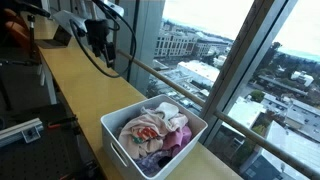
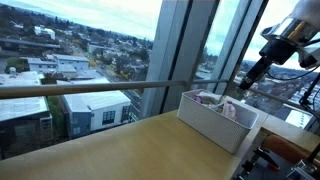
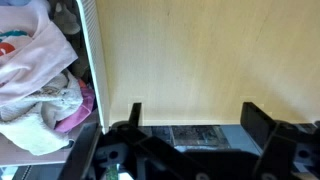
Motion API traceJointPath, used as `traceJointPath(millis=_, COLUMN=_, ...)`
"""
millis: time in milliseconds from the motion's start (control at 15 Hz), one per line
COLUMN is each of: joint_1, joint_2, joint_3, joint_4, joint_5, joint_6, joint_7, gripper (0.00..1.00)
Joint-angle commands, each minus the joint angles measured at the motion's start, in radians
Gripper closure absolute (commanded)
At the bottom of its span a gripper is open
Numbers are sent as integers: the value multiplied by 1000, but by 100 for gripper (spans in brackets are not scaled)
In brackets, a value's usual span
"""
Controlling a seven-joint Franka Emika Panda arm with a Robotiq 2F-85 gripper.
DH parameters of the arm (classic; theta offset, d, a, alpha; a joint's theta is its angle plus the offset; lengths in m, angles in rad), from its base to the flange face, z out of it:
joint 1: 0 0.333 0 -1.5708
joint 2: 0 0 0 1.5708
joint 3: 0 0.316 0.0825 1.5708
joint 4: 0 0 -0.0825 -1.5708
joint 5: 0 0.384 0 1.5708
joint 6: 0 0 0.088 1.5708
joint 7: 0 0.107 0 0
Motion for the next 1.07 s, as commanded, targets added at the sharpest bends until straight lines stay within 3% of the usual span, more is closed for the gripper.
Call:
traceJointPath(millis=0, joint_1=-8, joint_2=0, joint_3=8, joint_4=2, joint_5=4, joint_6=-3, joint_7=-2, gripper=0)
traceJointPath(millis=600, joint_1=-8, joint_2=0, joint_3=8, joint_4=2, joint_5=4, joint_6=-3, joint_7=-2, gripper=0)
traceJointPath(millis=1000, joint_1=-49, joint_2=210, joint_3=60, joint_4=175, joint_5=-114, joint_6=88, joint_7=88, gripper=0)
